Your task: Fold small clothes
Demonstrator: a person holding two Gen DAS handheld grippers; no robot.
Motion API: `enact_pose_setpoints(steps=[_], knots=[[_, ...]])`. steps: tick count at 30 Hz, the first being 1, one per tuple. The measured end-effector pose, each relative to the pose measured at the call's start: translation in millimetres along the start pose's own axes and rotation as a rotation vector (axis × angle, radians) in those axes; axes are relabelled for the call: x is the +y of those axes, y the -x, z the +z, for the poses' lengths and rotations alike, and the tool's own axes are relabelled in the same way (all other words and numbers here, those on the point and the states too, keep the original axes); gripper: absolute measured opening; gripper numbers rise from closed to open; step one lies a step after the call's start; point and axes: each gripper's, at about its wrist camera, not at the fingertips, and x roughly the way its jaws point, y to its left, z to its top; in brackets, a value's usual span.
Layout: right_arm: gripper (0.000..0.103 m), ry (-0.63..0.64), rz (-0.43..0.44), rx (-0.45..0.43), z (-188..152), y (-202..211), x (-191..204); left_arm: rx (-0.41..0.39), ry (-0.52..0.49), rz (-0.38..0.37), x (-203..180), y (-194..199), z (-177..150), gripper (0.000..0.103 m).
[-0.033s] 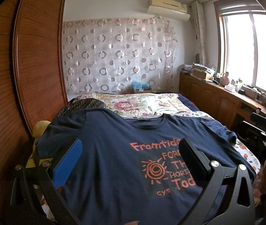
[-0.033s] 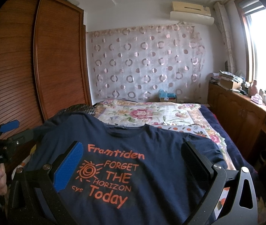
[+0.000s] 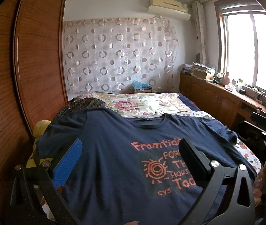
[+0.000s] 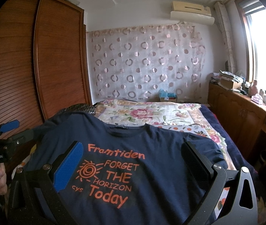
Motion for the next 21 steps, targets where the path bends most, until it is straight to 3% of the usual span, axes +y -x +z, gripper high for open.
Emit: enact_pose_setpoints(steps=[9, 21], knots=[[0.103, 0.009, 0.031, 0.019, 4.1, -7.2, -3.5, 0.02, 0.007, 0.006, 16.5, -2.2, -5.6, 0.103], [0.103, 0.049, 0.087, 0.062, 6.9, -41.3, -1.8, 0.075, 0.001, 0.042, 47.6, -33.6, -21.1, 0.103]])
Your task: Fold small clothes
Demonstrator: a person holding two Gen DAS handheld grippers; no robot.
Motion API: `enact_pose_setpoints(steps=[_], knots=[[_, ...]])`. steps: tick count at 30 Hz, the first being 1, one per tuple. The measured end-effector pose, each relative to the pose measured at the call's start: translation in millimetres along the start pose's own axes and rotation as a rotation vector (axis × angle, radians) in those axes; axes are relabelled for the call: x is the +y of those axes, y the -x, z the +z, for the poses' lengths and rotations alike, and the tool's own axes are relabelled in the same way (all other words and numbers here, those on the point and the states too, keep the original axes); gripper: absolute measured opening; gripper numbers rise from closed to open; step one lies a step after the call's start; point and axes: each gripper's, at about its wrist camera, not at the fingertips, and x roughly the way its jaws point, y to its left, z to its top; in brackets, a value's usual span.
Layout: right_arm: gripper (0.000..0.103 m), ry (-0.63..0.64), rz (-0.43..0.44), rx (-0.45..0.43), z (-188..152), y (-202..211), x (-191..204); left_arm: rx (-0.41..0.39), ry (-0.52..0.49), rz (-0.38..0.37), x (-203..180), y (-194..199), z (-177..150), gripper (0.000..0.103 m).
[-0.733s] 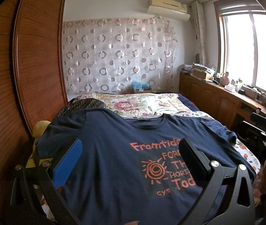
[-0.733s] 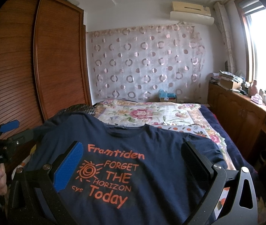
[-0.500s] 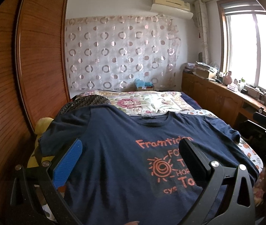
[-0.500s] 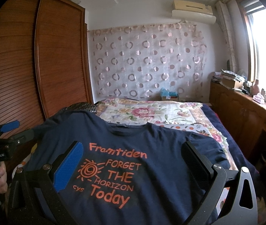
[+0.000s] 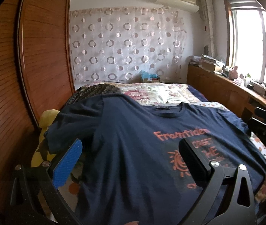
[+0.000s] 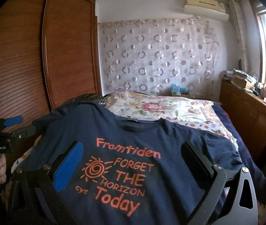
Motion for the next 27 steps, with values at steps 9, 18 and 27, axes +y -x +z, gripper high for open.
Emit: enact_pose_setpoints(steps=[9, 18, 27], knots=[[0.103, 0.022, 0.042, 0.044, 8.2, -36.6, -5.0, 0.033, 0.003, 0.028, 26.3, -30.6, 0.7, 0.103], [0.103, 0.045, 0.097, 0.108, 21.9, -67.2, -13.2, 0.082, 0.081, 0.015, 77.8, -56.8, 11.4, 0.103], [0.103, 0.046, 0.148, 0.179, 45.8, -111.3, -21.6, 0.159, 0.155, 0.047, 127.3, -96.8, 28.1, 0.067]])
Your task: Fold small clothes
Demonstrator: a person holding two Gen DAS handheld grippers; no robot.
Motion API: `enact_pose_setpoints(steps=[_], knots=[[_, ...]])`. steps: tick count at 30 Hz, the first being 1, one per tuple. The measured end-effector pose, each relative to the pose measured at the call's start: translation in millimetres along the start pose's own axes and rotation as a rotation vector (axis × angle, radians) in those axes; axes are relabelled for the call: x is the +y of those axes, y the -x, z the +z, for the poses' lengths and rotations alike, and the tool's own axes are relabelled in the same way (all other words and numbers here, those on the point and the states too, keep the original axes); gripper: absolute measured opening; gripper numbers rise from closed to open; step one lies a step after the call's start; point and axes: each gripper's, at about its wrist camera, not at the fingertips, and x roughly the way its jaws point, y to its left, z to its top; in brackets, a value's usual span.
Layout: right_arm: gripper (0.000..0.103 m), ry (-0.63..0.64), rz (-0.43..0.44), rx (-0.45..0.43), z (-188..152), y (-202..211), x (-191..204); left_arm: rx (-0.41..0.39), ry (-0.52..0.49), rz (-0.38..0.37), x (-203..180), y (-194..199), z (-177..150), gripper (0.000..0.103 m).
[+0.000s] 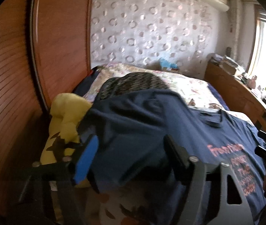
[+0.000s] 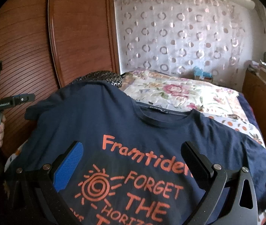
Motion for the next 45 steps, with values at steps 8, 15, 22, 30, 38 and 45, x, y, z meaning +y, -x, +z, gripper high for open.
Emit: enact_pose_setpoints(steps=[8, 15, 22, 30, 38, 45], knots=[[0.103, 0.02, 0.064, 0.055, 30.7, -37.7, -6.8, 0.08, 0.061, 0.073, 35.5, -32.5, 5.0, 0.053], [0.103, 0.047, 0.112, 0.07, 35.7, -53.4, -10.0, 0.131, 0.08, 0.087, 51.7, -46.7, 2.1, 0.036], [0.103, 0.035, 0.123, 0.08, 30.7, -55.2, -20.2, 0.16, 0.058, 0.083, 53.8, -55.6, 2.3, 0.035], [0.103, 0.008, 0.101, 0.071, 33.7, -58.9, -18.6, 0.138, -0.021, 0.074, 41.9, -53.3, 11.5, 0.004], [0.103, -0.001, 0.088, 0.061, 31.7, -55.9, -19.6, 0.046, -0.059, 0.03, 18.9, -25.5, 35.1, 0.003], [0.103, -0.026, 0.061, 0.038, 29.3, -46.2, -23.5, -0.019, -0.151, -0.112, -37.3, -14.2, 68.6, 0.003]])
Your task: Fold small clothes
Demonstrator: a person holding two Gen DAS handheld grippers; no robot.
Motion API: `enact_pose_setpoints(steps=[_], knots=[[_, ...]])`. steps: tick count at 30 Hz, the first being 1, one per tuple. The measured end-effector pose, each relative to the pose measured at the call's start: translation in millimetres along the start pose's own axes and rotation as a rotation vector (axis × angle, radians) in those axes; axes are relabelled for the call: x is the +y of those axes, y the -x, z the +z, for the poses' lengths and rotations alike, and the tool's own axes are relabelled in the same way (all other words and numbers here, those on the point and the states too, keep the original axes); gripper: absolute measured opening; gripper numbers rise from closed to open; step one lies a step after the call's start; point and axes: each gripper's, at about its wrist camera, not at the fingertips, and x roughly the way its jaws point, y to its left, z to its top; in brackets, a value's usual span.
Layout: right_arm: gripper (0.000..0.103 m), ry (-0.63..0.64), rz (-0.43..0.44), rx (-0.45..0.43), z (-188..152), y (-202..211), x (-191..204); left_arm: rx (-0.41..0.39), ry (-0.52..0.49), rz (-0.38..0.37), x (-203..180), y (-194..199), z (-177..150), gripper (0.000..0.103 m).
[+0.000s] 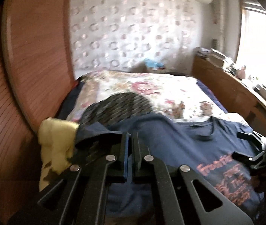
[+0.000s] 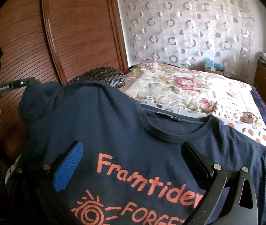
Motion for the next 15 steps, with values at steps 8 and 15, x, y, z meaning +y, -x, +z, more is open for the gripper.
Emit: enact_pose_setpoints(steps=[8, 15], knots=[[0.103, -0.035, -0.045, -0.019, -9.2, 13.7, -5.2, -0.005, -0.083, -0.087, -51.3, -9.6, 19.4, 0.003], [0.103, -0.045, -0.043, -0.002, -10.4, 9.8, 8.7, -0.001, -0.045, -0.084, -45.1, -4.7, 11.5, 0.042]])
